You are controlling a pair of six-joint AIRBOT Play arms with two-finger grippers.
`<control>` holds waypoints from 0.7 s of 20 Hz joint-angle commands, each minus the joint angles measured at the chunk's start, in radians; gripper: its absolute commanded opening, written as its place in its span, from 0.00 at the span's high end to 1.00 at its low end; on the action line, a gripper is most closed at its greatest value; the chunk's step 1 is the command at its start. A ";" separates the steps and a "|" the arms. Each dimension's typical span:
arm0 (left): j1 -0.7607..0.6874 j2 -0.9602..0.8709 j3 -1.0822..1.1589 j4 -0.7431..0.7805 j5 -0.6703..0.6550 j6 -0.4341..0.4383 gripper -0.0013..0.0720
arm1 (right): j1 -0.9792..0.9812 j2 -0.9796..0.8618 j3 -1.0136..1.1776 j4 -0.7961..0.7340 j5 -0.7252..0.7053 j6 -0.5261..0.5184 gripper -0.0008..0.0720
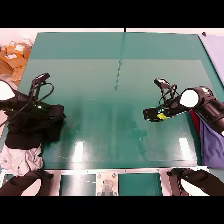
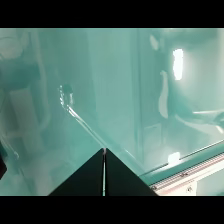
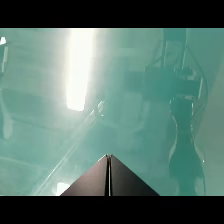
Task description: Fold the shirts.
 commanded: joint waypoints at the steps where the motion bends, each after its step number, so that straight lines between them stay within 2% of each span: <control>1: 0.000 0.002 -0.002 0.018 0.035 0.001 0.95 | 0.003 0.000 0.000 0.000 -0.002 0.000 0.97; 3: 0.000 0.002 -0.002 0.132 0.038 -0.012 0.95 | 0.003 0.000 0.000 0.000 -0.002 0.000 0.97; 5: 0.000 0.002 -0.002 0.446 0.014 -0.135 0.93 | 0.003 0.000 0.000 0.000 -0.002 0.000 0.97; 7: 0.006 0.002 -0.005 0.787 -0.007 -0.286 0.05 | 0.003 0.000 0.000 0.000 -0.002 0.000 0.97; 8: 0.025 0.002 -0.008 0.873 0.000 -0.333 0.01 | 0.003 0.000 0.000 0.000 -0.002 0.000 0.97; 9: 0.061 0.000 -0.011 0.886 0.035 -0.341 0.01 | 0.003 0.000 0.000 0.000 -0.002 0.000 0.97; 14: 0.274 -0.049 -0.123 0.818 0.233 -0.339 0.01 | 0.003 0.000 0.000 0.000 -0.002 0.000 0.97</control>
